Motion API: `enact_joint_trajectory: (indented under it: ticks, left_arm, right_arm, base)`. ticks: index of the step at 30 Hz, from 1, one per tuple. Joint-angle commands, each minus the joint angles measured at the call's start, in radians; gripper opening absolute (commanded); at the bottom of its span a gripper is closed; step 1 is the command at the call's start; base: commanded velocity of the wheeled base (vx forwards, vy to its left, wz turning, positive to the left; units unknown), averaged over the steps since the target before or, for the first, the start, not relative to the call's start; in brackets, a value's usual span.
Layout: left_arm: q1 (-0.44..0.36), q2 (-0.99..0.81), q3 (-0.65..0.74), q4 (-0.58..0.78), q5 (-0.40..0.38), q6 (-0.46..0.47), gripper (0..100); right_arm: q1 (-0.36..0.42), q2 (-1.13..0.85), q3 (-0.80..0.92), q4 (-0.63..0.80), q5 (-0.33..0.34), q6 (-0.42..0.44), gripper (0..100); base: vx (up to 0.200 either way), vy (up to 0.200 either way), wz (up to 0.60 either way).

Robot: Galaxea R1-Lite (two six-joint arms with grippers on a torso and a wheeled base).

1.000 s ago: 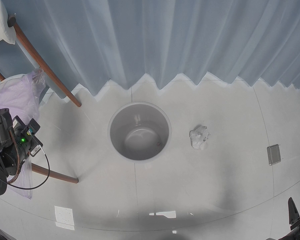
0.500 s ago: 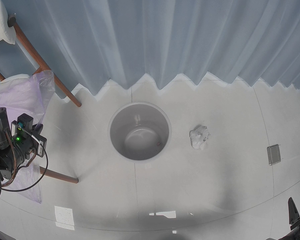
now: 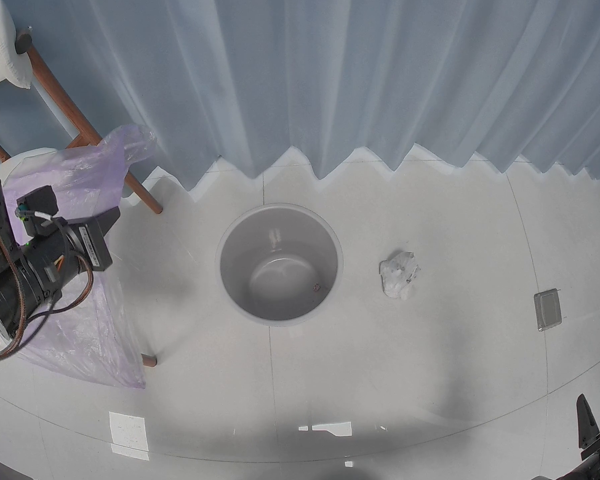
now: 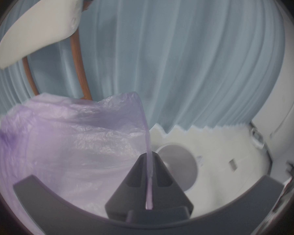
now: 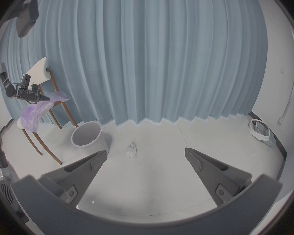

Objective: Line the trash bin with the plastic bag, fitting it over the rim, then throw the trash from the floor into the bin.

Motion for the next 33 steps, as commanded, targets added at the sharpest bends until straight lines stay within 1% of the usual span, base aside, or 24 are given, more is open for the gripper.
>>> enact_joint_trajectory:
  ticks: [1,4,6,8,10,11,12,13,14,16,19,20,22,23,24,26,30,31,32,33]
  left_arm:
    - [-0.108,-0.007,-0.084,-0.046,-0.032,-0.221,0]
    - [-0.145,0.007,-0.107,-0.057,-0.022,-0.299,0]
    - [-0.154,0.019,-0.119,-0.059,-0.023,-0.310,0]
    - [-0.194,0.033,-0.161,-0.060,-0.038,-0.319,0]
    - [-0.217,0.038,-0.176,-0.062,-0.043,-0.336,0]
    - [-0.249,0.039,-0.176,-0.065,-0.051,-0.372,0]
    - [-0.266,0.038,-0.175,-0.066,-0.057,-0.385,0]
    - [-0.297,0.036,-0.181,-0.066,-0.075,-0.408,0]
    - [-0.302,0.036,-0.184,-0.068,-0.080,-0.414,0]
    - [-0.323,0.053,-0.198,-0.117,-0.140,-0.437,0]
    - [-0.323,0.084,-0.199,-0.149,-0.221,-0.436,0]
    - [-0.320,0.090,-0.198,-0.155,-0.267,-0.433,0]
    - [-0.321,0.091,-0.198,-0.155,-0.301,-0.433,0]
    - [-0.321,0.091,-0.198,-0.155,-0.301,-0.433,0]
    - [-0.320,0.091,-0.208,-0.157,-0.330,-0.434,0]
    - [-0.317,0.090,-0.213,-0.154,-0.341,-0.437,0]
    - [-0.292,0.093,-0.216,-0.151,-0.393,-0.439,0]
    - [-0.292,0.093,-0.216,-0.151,-0.393,-0.439,0]
    - [-0.260,0.116,-0.222,-0.155,-0.445,-0.437,0]
    - [-0.246,0.133,-0.231,-0.157,-0.465,-0.436,0]
  right_arm:
    - [0.000,-0.017,0.018,0.000,-0.003,0.011,100]
    - [0.000,-0.017,0.018,0.000,-0.007,0.012,100]
    - [0.000,-0.017,0.018,0.000,-0.010,0.015,100]
    - [0.000,-0.017,0.018,-0.002,-0.012,0.017,100]
    - [0.000,-0.017,0.018,0.000,-0.014,0.022,100]
    - [0.000,-0.017,0.018,0.000,-0.020,0.023,100]
    - [0.000,-0.017,0.018,0.000,-0.020,0.022,100]
    - [0.000,-0.017,0.018,0.000,-0.020,0.018,100]
    - [0.000,-0.017,0.018,0.000,-0.020,0.018,100]
    - [0.000,-0.017,0.018,0.000,-0.020,0.014,100]
    - [0.000,-0.017,0.018,0.000,-0.020,0.017,100]
    - [0.000,-0.017,0.018,0.000,-0.020,0.017,100]
    - [0.000,-0.017,0.018,0.000,-0.020,0.014,100]
    - [0.000,-0.017,0.018,0.000,-0.020,0.014,100]
    - [0.000,-0.017,0.018,0.000,-0.017,0.014,100]
    - [0.000,-0.017,0.018,-0.002,-0.017,0.014,100]
    - [0.000,-0.017,0.018,-0.002,-0.015,0.012,100]
    - [0.000,-0.017,0.018,-0.002,-0.015,0.012,100]
    - [0.000,-0.017,0.018,-0.002,-0.015,0.009,100]
    - [0.000,-0.017,0.018,-0.002,-0.015,0.009,100]
  base:
    - [0.000,0.000,0.00]
    - [0.000,0.000,0.00]
    - [0.000,0.000,0.00]
    - [0.000,0.000,0.00]
    - [0.000,0.000,0.00]
    - [0.000,0.000,0.00]
    - [0.000,0.000,0.00]
    - [0.000,0.000,0.00]
    - [0.000,0.000,0.00]
    - [0.000,0.000,0.00]
    - [0.000,0.000,0.00]
    - [0.000,0.000,0.00]
    - [0.000,0.000,0.00]
    - [0.000,0.000,0.00]
    - [0.000,0.000,0.00]
    - [0.000,0.000,0.00]
    - [0.000,0.000,0.00]
    - [0.000,0.000,0.00]
    - [0.000,0.000,0.00]
    - [0.000,0.000,0.00]
